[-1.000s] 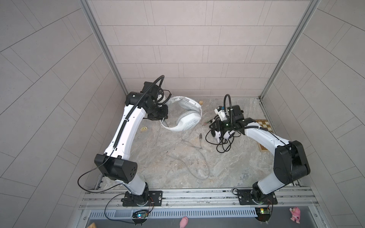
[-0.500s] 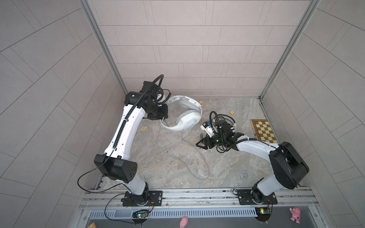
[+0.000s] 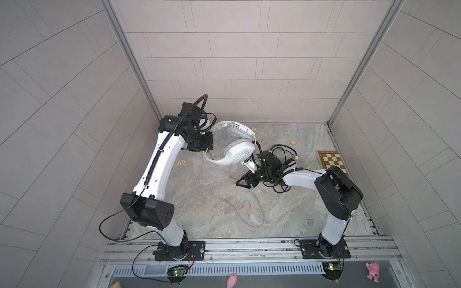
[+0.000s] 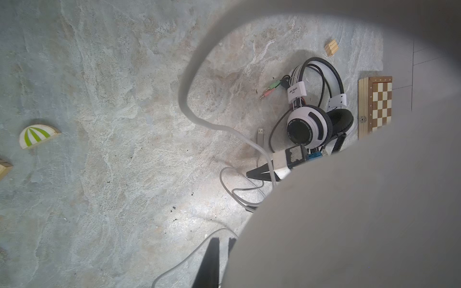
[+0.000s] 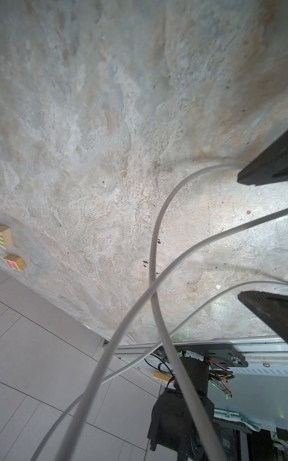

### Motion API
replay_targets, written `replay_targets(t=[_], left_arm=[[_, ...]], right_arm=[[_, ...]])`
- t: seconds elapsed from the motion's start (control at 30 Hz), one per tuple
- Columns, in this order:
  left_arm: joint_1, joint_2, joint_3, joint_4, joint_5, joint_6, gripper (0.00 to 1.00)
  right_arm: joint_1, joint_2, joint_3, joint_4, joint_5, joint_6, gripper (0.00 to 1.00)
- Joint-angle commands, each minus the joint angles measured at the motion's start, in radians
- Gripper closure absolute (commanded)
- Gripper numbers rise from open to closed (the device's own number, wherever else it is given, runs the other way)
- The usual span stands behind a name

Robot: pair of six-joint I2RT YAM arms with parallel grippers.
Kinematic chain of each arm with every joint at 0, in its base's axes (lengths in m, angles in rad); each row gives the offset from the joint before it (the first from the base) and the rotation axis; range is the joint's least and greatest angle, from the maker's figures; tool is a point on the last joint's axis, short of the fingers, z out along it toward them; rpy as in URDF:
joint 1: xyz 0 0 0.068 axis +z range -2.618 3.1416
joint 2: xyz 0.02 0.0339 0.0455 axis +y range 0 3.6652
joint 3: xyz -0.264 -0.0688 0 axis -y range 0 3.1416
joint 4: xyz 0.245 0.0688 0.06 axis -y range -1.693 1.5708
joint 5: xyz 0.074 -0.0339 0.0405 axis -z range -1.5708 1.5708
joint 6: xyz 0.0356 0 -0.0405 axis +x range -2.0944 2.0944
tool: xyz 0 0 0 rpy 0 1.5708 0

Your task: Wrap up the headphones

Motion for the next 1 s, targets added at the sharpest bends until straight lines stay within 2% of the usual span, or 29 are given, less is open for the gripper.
replay_targets(t=[0.0,0.2,0.27,0.33,0.47,0.57,0.77,0.97], left_arm=[[0.001,0.003,0.037,0.019,0.057,-0.017,1.00],[0.000,0.005,0.049,0.008,0.048,-0.013,1.00],[0.000,0.005,0.049,0.010,0.052,-0.013,1.00],[0.001,0.005,0.049,0.008,0.050,-0.013,1.00],[0.002,0.004,0.048,0.003,0.043,-0.004,1.00],[0.003,0.005,0.050,0.004,0.043,-0.004,1.00],[0.002,0.001,0.045,-0.001,0.031,0.001,1.00],[0.003,-0.018,0.000,0.006,-0.013,0.003,1.00]], right_arm=[[0.009,0.041,0.021,-0.007,-0.008,-0.039,0.33],[0.009,0.070,0.039,-0.053,0.021,-0.067,0.37],[0.008,0.081,0.051,-0.071,0.022,-0.071,0.45],[0.009,0.085,0.056,-0.073,0.023,-0.068,0.59],[0.004,0.077,0.062,-0.100,0.046,-0.073,0.78],[-0.013,0.067,0.061,-0.104,0.060,-0.058,0.88],[-0.078,-0.003,0.030,-0.039,0.073,0.025,0.95],[-0.142,-0.163,0.041,-0.048,0.116,0.071,0.96]])
